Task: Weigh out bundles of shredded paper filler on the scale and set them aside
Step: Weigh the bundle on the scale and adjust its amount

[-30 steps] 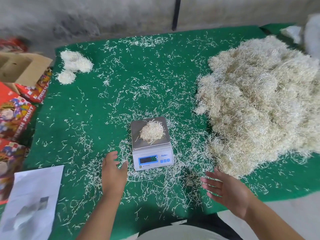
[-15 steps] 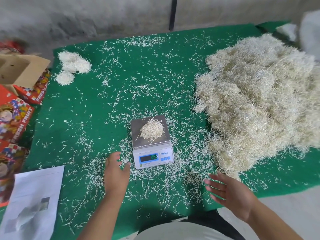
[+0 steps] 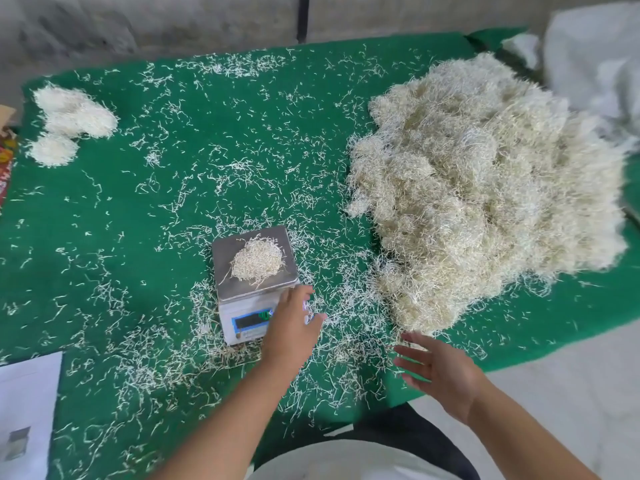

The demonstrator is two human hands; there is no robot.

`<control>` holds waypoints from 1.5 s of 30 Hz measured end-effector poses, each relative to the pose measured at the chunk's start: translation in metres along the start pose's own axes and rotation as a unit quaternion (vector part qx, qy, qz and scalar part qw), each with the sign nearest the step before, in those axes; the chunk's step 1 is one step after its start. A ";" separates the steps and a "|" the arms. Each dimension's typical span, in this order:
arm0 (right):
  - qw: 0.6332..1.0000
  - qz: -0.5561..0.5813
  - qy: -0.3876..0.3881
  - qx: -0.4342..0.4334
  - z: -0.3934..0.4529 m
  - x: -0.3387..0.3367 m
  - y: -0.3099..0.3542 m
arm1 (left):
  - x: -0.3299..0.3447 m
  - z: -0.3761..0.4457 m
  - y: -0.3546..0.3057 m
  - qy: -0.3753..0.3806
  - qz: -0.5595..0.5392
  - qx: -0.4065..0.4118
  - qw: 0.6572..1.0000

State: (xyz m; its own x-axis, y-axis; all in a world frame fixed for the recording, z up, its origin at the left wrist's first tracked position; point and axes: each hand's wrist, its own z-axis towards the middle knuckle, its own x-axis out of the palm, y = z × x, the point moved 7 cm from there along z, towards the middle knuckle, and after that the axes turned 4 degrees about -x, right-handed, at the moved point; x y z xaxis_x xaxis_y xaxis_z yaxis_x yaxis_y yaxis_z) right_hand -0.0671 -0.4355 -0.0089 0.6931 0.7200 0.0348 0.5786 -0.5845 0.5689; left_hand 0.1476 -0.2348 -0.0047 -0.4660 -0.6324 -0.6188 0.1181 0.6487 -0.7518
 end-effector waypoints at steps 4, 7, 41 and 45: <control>1.000 -0.012 -0.018 -0.017 0.002 -0.017 0.013 | 0.068 0.012 -0.047 0.112 0.038 0.042 0.992; 0.999 -0.020 -0.038 -0.030 0.009 -0.030 0.022 | 0.109 0.024 -0.068 0.177 0.042 0.020 0.983; 0.968 0.192 0.116 0.112 0.073 -0.010 0.046 | 0.170 0.005 -0.108 0.268 -0.157 -0.244 0.919; 0.974 0.196 0.055 0.098 0.068 -0.001 0.036 | 0.144 -0.018 -0.104 0.263 -0.164 -0.225 0.924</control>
State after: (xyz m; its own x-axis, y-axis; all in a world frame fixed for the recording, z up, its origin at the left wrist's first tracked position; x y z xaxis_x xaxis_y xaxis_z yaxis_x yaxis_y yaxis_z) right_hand -0.0177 -0.4827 -0.0444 0.8335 0.4563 0.3117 0.3573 -0.8753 0.3258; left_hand 0.0525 -0.3857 -0.0113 -0.7876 -0.6099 -0.0881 -0.4273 0.6436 -0.6350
